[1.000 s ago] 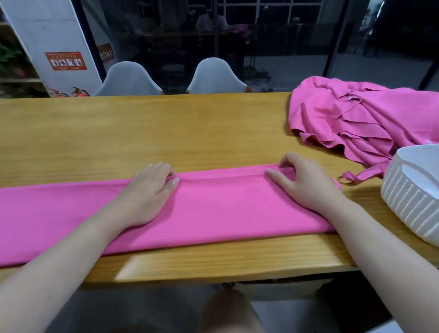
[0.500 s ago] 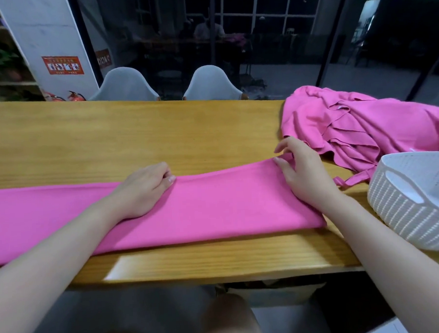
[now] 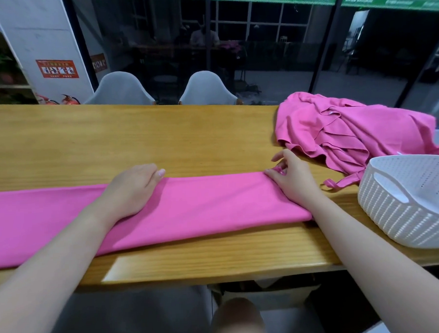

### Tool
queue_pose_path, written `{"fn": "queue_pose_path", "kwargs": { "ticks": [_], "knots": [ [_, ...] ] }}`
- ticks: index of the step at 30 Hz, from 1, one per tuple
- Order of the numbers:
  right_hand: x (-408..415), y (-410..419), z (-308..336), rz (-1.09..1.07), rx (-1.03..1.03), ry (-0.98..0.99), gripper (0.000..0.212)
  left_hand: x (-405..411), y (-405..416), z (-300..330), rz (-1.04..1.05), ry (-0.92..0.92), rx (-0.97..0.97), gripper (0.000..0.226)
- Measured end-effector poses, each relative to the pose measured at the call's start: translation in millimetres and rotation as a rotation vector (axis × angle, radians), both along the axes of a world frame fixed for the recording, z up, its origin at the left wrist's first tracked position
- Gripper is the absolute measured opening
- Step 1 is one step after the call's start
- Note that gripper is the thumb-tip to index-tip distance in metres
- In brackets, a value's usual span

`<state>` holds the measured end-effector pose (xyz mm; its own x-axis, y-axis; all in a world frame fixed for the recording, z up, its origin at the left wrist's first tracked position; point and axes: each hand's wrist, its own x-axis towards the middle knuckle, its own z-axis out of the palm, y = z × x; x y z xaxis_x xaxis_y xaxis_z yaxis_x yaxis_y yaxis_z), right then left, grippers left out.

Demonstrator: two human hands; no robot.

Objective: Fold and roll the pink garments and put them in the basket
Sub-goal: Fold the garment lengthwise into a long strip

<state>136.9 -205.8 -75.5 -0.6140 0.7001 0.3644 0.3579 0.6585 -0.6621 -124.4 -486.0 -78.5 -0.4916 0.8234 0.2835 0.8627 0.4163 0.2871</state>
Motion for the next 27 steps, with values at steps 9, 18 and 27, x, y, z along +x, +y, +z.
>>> {"fn": "queue_pose_path", "kwargs": {
  "ticks": [9,18,27],
  "knots": [
    [9.7,-13.7,25.9,-0.061,0.243,-0.083,0.033,-9.2,8.8,-6.9,0.087,0.002,-0.12,0.033],
    [-65.6,-172.8,18.4,0.349,0.269,-0.484,0.061,-5.7,10.7,-5.9,0.114,-0.008,-0.143,0.035],
    [-4.3,-90.7,4.8,0.152,0.19,-0.686,0.09,-10.6,7.0,-8.3,0.114,-0.019,-0.093,0.034]
  ]
}}
